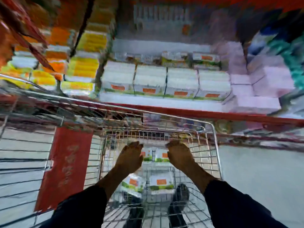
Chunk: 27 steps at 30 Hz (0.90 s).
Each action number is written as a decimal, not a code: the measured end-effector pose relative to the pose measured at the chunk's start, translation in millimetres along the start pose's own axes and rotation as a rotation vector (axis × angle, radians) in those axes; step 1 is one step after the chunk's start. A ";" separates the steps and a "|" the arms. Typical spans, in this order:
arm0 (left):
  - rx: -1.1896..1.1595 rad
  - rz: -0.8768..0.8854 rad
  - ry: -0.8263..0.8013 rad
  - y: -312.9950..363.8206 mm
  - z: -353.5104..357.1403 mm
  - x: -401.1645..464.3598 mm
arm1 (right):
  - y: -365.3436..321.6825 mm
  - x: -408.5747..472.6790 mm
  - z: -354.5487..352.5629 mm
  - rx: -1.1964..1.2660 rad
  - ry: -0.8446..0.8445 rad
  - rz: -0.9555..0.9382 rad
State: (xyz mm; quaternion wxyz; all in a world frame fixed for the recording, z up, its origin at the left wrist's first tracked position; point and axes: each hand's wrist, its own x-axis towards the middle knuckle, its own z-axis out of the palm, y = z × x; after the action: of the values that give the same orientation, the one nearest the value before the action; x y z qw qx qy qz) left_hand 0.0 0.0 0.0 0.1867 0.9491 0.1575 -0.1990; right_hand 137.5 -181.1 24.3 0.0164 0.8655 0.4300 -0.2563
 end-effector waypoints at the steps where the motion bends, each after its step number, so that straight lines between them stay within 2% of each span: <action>1: 0.018 -0.007 -0.060 -5.1 7.6 9.6 | 0.4 8.6 4.4 -0.020 -0.042 0.027; 6: 0.060 -0.024 -0.247 -19.6 40.6 44.1 | 3.1 40.3 34.5 -0.115 -0.127 0.089; 9: 0.078 -0.029 -0.272 -22.0 48.1 55.6 | 6.7 45.9 45.8 -0.132 -0.132 0.074; 13: 0.096 -0.041 -0.168 -19.1 48.8 58.1 | 11.1 48.2 52.6 -0.126 -0.099 0.086; 19: -0.140 -0.061 -0.032 -21.1 33.8 36.5 | 6.3 29.6 43.6 0.005 -0.070 0.094; 23: -0.074 -0.011 0.047 -13.0 5.7 9.8 | -9.5 4.7 26.0 0.034 0.079 0.098; 27: -0.020 0.004 0.232 -7.7 -43.8 -25.5 | -23.5 -20.1 -23.0 0.016 0.257 0.123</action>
State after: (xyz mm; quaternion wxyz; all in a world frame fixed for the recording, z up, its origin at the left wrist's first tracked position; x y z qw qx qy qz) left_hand -11.2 19.3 46.2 0.1770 0.9641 0.1780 -0.0860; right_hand 119.6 -175.4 58.0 -0.0299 0.9160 0.3727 -0.1454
